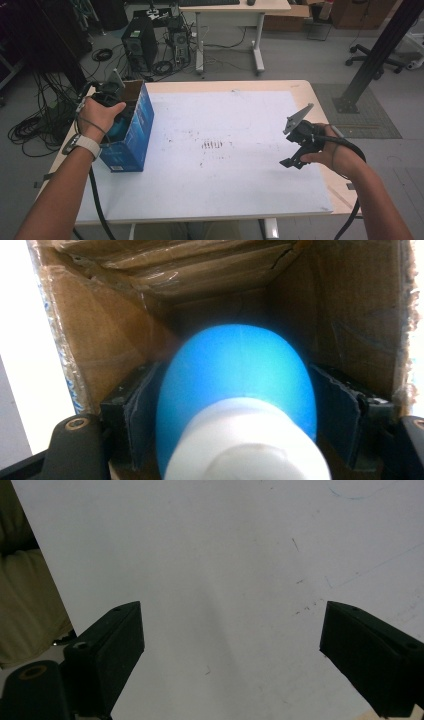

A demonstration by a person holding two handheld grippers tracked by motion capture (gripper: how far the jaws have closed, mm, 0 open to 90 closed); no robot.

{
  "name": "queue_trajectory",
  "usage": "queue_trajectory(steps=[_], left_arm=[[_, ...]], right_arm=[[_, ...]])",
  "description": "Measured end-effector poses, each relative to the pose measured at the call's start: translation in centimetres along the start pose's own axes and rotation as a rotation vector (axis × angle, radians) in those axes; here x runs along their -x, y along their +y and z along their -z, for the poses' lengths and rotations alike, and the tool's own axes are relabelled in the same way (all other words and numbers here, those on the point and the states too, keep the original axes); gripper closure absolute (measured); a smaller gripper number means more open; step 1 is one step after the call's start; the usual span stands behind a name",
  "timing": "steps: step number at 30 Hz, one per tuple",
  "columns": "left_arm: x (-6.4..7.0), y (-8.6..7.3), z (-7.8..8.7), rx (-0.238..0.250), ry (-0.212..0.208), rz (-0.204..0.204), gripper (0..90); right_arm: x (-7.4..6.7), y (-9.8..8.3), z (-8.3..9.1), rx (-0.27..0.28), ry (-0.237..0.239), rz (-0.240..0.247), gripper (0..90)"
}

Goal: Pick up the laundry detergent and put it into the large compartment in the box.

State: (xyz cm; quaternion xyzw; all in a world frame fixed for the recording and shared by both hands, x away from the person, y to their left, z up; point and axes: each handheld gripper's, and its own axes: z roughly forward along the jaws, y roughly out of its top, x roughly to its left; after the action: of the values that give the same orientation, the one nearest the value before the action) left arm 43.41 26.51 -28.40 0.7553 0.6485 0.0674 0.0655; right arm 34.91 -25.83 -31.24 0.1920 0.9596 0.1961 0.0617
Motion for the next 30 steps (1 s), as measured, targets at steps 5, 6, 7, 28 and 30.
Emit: queue_trajectory(steps=[5, 6, 7, 28, 30], left_arm=[[0.07, 0.02, -0.03, 0.002, 0.004, -0.006, 23.4], [0.06, 0.02, -0.02, 0.004, 0.005, -0.005, 23.3], [0.06, 0.01, -0.02, 0.005, 0.005, -0.005, 23.3], [0.19, -0.40, 0.69, 0.043, 0.019, -0.026, 22.5], [0.22, -0.43, 0.73, 0.045, 0.017, -0.030, 22.4]], right_arm=[[-0.02, 0.05, -0.04, 0.001, 0.001, 0.001, 10.6], [-0.02, 0.04, -0.03, 0.001, 0.001, 0.001, 10.7], [-0.03, 0.03, -0.02, 0.003, 0.000, 0.001, 10.6], [-0.26, -0.05, -0.06, 0.001, 0.004, 0.002, 10.6], [-0.29, -0.06, -0.05, 0.000, 0.005, 0.003, 10.6]])
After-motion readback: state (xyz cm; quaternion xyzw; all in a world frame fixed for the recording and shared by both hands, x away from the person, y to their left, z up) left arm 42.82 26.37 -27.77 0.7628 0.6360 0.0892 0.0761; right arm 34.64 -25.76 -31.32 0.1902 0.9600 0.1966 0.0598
